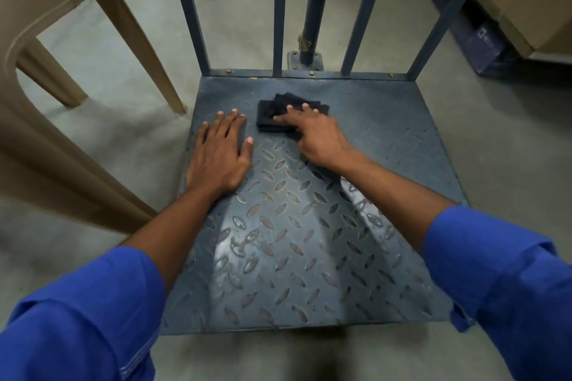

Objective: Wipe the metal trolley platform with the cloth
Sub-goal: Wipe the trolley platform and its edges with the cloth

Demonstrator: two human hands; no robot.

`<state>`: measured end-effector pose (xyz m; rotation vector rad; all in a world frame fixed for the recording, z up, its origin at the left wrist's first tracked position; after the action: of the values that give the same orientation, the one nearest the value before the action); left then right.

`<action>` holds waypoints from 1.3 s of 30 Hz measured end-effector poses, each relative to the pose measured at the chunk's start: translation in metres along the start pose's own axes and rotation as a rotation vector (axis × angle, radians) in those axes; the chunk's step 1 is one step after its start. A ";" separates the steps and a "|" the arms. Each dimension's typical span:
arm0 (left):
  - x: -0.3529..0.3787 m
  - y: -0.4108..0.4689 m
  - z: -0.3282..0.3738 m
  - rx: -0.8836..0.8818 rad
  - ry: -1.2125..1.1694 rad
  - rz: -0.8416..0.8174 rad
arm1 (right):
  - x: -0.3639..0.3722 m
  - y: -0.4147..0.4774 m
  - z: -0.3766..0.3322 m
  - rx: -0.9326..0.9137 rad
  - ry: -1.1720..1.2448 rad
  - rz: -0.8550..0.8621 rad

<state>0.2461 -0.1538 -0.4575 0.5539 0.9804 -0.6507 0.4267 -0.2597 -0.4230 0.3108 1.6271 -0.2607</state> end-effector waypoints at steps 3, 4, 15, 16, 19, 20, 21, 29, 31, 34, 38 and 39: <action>0.000 -0.001 0.000 0.026 -0.018 0.025 | -0.007 -0.037 0.001 -0.068 0.004 -0.004; 0.000 -0.002 0.000 0.028 -0.021 0.034 | -0.010 -0.052 -0.001 -0.097 0.013 0.005; 0.000 -0.035 0.002 -0.004 -0.053 0.057 | -0.082 -0.082 0.020 0.247 0.262 0.410; 0.001 -0.037 0.003 -0.009 -0.054 0.053 | -0.088 -0.069 0.031 0.323 0.194 0.435; -0.001 -0.041 0.004 -0.005 -0.059 0.046 | -0.070 -0.034 0.051 0.433 0.093 0.223; -0.002 -0.041 0.003 -0.003 -0.063 0.043 | -0.055 -0.029 0.050 0.414 0.077 0.103; -0.003 -0.041 0.003 -0.002 -0.068 0.042 | -0.041 -0.028 0.045 0.383 0.050 0.010; -0.004 -0.037 0.004 0.012 -0.092 0.098 | -0.003 -0.068 -0.029 -0.136 -0.034 -0.081; -0.004 -0.038 0.004 0.019 -0.091 0.110 | 0.003 -0.094 -0.031 -0.231 0.019 -0.066; -0.001 -0.042 0.004 0.029 -0.088 0.109 | 0.005 -0.127 -0.032 -0.312 0.101 0.003; 0.000 -0.050 0.005 0.008 -0.110 0.086 | -0.004 -0.168 -0.046 -0.427 0.166 0.000; 0.000 -0.053 0.006 0.007 -0.115 0.079 | -0.010 -0.175 -0.048 -0.442 0.245 -0.063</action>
<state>0.2114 -0.1936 -0.4615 0.5522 0.8452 -0.6090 0.3204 -0.4065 -0.4126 -0.0502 1.8864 0.0972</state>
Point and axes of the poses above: each hand's wrist, its own y-axis towards the middle knuckle, its own x-axis out of the palm, z = x × y, the point moved 3 cm from there along y, towards the middle knuckle, and after that the axes turned 9 degrees about -y, right-handed, at the moved point
